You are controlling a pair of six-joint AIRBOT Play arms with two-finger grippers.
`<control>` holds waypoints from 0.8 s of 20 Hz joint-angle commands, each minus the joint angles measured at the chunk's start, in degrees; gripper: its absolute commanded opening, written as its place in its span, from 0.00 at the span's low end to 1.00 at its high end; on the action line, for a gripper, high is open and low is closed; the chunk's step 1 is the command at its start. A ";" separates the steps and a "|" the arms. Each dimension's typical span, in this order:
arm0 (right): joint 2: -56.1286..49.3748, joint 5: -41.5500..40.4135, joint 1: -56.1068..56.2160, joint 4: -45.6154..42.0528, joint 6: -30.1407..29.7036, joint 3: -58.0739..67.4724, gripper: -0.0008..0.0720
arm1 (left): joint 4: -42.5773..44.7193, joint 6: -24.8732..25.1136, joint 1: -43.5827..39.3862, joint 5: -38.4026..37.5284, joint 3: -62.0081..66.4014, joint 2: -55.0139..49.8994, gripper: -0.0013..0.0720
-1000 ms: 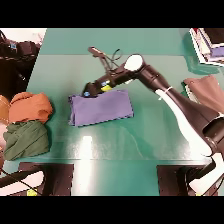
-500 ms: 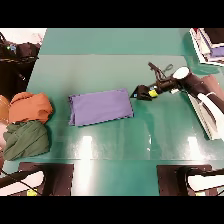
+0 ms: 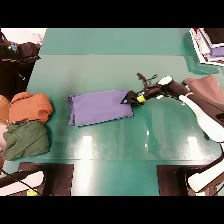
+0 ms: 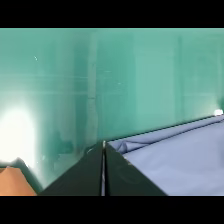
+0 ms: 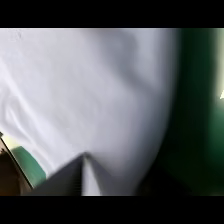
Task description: Fold the shirts.
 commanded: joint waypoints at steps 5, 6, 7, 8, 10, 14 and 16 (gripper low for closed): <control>-1.16 -1.42 2.56 0.92 -2.12 9.09 0.03 | 0.33 0.04 -4.35 0.55 0.00 0.00 0.05; 1.05 -3.21 0.35 0.90 -2.10 7.91 0.03 | 0.33 0.04 -6.16 1.16 0.00 0.00 0.05; 3.34 -4.76 -2.38 0.92 -1.95 6.58 0.03 | 0.31 0.04 -7.89 1.62 0.00 0.00 0.05; 6.08 -6.16 -6.10 0.92 -1.90 4.87 0.03 | 0.31 0.04 -9.73 2.08 0.00 0.00 0.05; 11.69 -8.98 -14.73 0.94 -1.27 1.03 0.03 | 0.31 0.02 -12.98 3.02 0.00 0.00 0.05; 20.57 -12.98 -33.57 1.05 -1.27 -2.99 0.03 | 0.28 -0.02 -17.22 4.50 0.00 0.00 0.05; 23.08 -13.27 -41.68 1.03 -1.27 -2.97 0.03 | 0.24 -0.04 -18.75 5.49 0.00 0.00 0.05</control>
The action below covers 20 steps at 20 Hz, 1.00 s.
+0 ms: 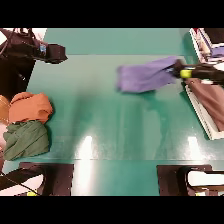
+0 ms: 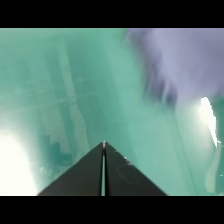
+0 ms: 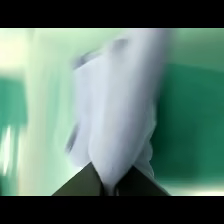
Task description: Fold the shirts.
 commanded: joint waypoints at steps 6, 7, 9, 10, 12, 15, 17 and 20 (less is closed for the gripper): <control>6.40 -0.17 -23.52 0.15 0.11 -0.20 0.03 | -0.37 -0.26 -4.28 3.63 0.00 -0.02 0.05; 6.40 0.24 -23.91 0.13 0.09 0.90 0.03 | -0.37 -0.26 -4.28 3.58 0.00 -0.02 0.05; 6.40 1.44 -24.09 0.07 0.09 4.81 0.03 | -0.39 -0.24 -4.28 3.58 0.00 -0.02 0.05; 6.43 2.71 -24.20 0.09 0.09 7.34 0.03 | -0.39 -0.26 -4.28 3.54 0.00 -0.02 0.05; 6.45 6.34 -24.37 -0.17 0.09 12.22 0.03 | -0.39 -0.24 -4.28 3.52 0.00 -0.02 0.05; 8.39 9.88 -25.86 -6.95 3.15 16.09 0.03 | -0.35 -0.07 -4.28 3.02 0.00 -0.02 0.05; 11.32 11.47 -27.63 -14.03 4.39 15.93 0.03 | -0.35 -0.07 -4.28 2.93 0.00 -0.02 0.05; 15.76 14.80 -31.17 -19.85 5.62 13.14 0.03 | -0.28 -0.04 -4.28 2.97 0.00 -0.02 0.05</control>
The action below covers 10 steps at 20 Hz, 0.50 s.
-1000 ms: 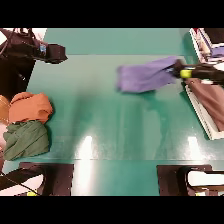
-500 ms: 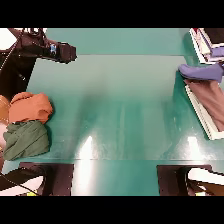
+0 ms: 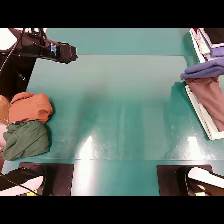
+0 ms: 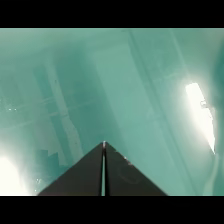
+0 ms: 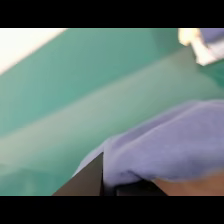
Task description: Fold the shirts.
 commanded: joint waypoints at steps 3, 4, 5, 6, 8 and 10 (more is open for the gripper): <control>8.87 5.07 -7.13 -11.06 1.75 -9.38 0.03 | 0.11 0.15 -0.04 -0.11 0.00 -0.02 0.05; 10.62 5.88 -8.52 -12.94 1.75 -12.85 0.03 | 0.11 0.15 -0.02 -0.11 0.00 -0.02 0.05; 12.17 6.40 -9.68 -14.88 1.75 -15.98 0.03 | 0.13 0.15 -0.02 -0.09 0.00 -0.02 0.05; 13.81 6.51 -10.99 -17.00 1.75 -19.28 0.03 | 0.15 0.15 -0.04 -0.09 0.00 -0.02 0.05; 16.61 7.06 -13.92 -19.34 1.81 -24.59 0.03 | 0.17 0.17 -0.02 -0.11 0.00 -0.02 0.05; 19.28 7.43 -16.94 -22.10 3.58 -29.09 0.06 | 0.17 0.20 -0.02 -0.13 0.00 -0.02 0.05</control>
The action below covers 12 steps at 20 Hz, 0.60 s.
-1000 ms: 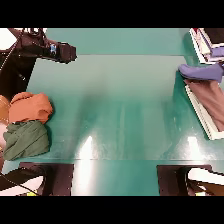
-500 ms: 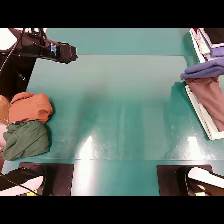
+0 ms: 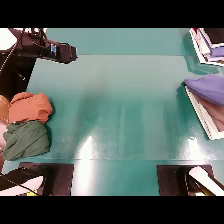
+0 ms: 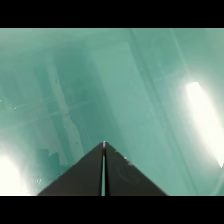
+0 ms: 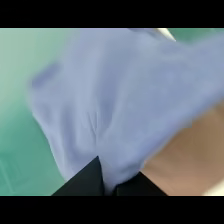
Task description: Fold the shirts.
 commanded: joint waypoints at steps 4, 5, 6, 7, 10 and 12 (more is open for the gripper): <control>5.86 1.53 -6.34 -5.01 2.19 -10.03 0.85 | 0.07 0.04 -0.04 -0.02 0.00 -0.02 0.05; 5.86 1.66 -5.01 -2.82 2.16 -9.03 0.85 | 0.04 0.04 -0.04 -0.04 0.00 0.00 0.05; 5.86 1.79 -2.51 -0.44 2.16 -7.65 0.85 | 0.07 0.04 -0.02 -0.02 0.00 -0.02 0.05; 5.86 1.92 0.61 1.38 2.16 -6.23 0.85 | 0.07 0.02 -0.04 0.02 0.00 -0.02 0.05; 5.84 1.29 14.43 5.60 2.19 -2.84 0.85 | 0.00 -0.02 -0.02 -1.03 0.00 0.00 0.05; 5.84 -0.59 24.17 5.73 2.21 -2.38 0.84 | -0.15 -0.02 -0.02 -0.48 0.00 0.00 0.05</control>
